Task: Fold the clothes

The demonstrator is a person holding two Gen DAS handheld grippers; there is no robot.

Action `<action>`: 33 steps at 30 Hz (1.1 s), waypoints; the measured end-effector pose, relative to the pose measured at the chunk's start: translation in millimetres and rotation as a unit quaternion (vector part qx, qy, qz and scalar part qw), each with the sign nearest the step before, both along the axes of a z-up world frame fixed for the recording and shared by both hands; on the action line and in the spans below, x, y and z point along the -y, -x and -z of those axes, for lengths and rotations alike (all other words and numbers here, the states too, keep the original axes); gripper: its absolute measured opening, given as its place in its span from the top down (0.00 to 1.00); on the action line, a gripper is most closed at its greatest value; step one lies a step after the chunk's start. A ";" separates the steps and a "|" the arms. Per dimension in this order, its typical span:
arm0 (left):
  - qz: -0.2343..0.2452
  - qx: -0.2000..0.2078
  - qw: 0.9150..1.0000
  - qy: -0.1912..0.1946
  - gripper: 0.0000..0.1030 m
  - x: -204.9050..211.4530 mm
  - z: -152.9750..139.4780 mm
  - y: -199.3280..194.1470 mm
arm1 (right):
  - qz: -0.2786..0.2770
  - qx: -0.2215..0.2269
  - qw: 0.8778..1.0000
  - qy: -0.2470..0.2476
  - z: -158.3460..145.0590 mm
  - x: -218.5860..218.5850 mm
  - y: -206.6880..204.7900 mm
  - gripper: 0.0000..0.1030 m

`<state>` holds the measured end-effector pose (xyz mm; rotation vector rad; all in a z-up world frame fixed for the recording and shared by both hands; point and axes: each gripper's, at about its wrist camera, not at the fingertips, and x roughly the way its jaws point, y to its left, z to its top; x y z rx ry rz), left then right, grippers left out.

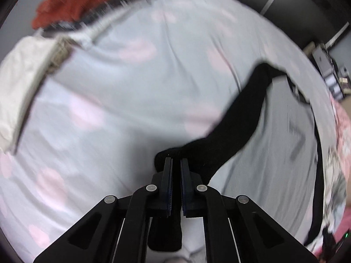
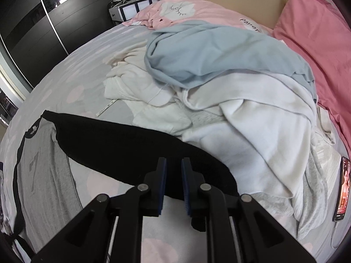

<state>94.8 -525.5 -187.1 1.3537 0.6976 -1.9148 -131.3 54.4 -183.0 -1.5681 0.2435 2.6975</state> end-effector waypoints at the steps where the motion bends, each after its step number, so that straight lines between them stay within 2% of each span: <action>1: -0.009 -0.011 1.000 0.015 0.94 5.9 -7.5 -0.6 | 0.000 0.003 1.000 -0.001 3.6 2.5 2.9 0.86; 5: -0.050 -0.067 0.994 0.064 0.94 37.2 -32.5 -11.0 | -0.005 0.013 1.000 -0.007 16.6 12.0 13.8 0.86; 7: -0.069 -0.093 0.990 0.075 0.94 49.7 -31.8 -8.4 | -0.010 0.018 1.000 -0.012 21.1 16.2 17.4 0.86; 10: -0.112 -0.103 0.983 0.101 0.94 63.8 -30.2 -10.8 | -0.022 0.025 0.999 -0.009 29.0 24.0 23.1 0.86; 14: -0.169 -0.112 0.969 0.138 0.94 84.4 -31.0 -15.8 | -0.045 0.032 0.998 -0.010 40.3 39.2 30.5 0.86; 15: -0.180 -0.109 0.966 0.148 0.94 91.5 -31.0 -16.9 | -0.051 0.033 0.998 -0.011 42.9 43.1 32.3 0.86; 18: -0.197 -0.092 0.965 0.144 0.94 115.6 -15.4 -15.7 | -0.070 0.037 0.997 -0.014 50.5 55.2 37.8 0.86; 20: -0.206 -0.057 0.968 0.134 0.93 120.5 -3.1 -11.6 | -0.083 0.041 0.996 -0.017 55.1 63.1 40.7 0.86; 23: -0.225 -0.010 0.968 0.115 0.84 127.3 13.6 -7.6 | -0.105 0.044 0.993 -0.022 58.4 74.2 43.2 0.86; 24: -0.229 -0.004 0.967 0.110 0.74 127.4 14.0 -7.5 | -0.111 0.039 0.993 -0.019 56.2 76.7 42.8 0.86; 25: -0.230 -0.004 0.966 0.113 0.63 126.0 10.6 -7.4 | -0.118 0.033 0.992 -0.015 53.2 78.9 42.1 0.86; 26: -0.228 -0.009 0.965 0.130 0.59 122.0 2.7 -7.1 | -0.123 0.022 0.992 -0.004 48.2 80.1 40.5 0.86; 27: -0.224 -0.013 0.962 0.152 0.56 115.9 -6.3 -6.1 | -0.129 0.011 0.992 0.010 43.0 81.3 39.5 0.86; 30: -0.179 -0.023 0.959 0.216 0.56 93.3 -27.9 6.7 | -0.141 -0.012 0.989 0.039 31.2 88.0 44.7 0.86; 31: -0.149 -0.031 0.963 0.223 0.56 82.7 -30.7 16.6 | -0.145 -0.017 0.988 0.044 29.3 92.3 50.1 0.86; 33: -0.094 -0.033 0.972 0.210 0.56 68.6 -27.8 39.9 | -0.149 -0.021 0.988 0.048 28.8 104.7 66.4 0.85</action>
